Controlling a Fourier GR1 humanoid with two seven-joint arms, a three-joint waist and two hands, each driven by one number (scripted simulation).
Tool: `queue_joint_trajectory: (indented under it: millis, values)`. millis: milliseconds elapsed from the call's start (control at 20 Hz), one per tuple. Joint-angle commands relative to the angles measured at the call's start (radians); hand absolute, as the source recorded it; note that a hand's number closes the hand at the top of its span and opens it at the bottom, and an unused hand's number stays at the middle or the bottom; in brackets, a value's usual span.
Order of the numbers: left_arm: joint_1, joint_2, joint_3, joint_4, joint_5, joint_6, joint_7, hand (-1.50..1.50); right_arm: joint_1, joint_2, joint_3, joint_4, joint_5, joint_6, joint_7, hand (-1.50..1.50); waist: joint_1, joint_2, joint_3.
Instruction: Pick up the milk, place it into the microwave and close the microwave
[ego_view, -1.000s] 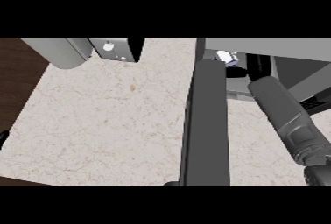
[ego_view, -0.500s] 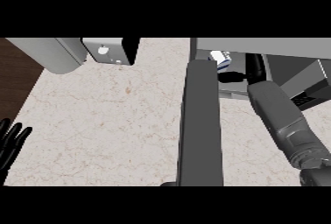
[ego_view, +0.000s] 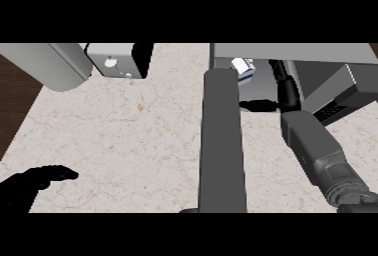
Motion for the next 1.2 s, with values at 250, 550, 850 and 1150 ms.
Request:
queue_joint_trajectory:
  millis: [250,550,850,1150]
  values:
    - [0.009,-0.042,-0.172,-0.082,-0.041,0.083,0.118,1.50,0.144,0.015,-0.008,-0.024,-0.041,0.269,-0.082,-1.50,-0.042,-0.022,-0.002]
    - [-0.038,-0.043,-0.275,0.023,-0.113,0.130,0.100,1.50,0.277,0.062,0.025,-0.115,-0.050,0.264,-0.120,-1.50,-0.064,-0.030,-0.004]
    - [-0.167,-0.040,-0.347,0.103,-0.224,0.159,0.076,1.50,0.433,0.053,0.063,-0.242,-0.063,0.309,-0.111,-1.50,-0.078,-0.033,-0.005]
    - [-0.170,-0.043,-0.522,0.191,-0.366,0.294,-0.017,1.50,0.637,0.043,0.101,-0.490,-0.102,0.373,-0.059,-1.50,-0.087,-0.037,-0.006]
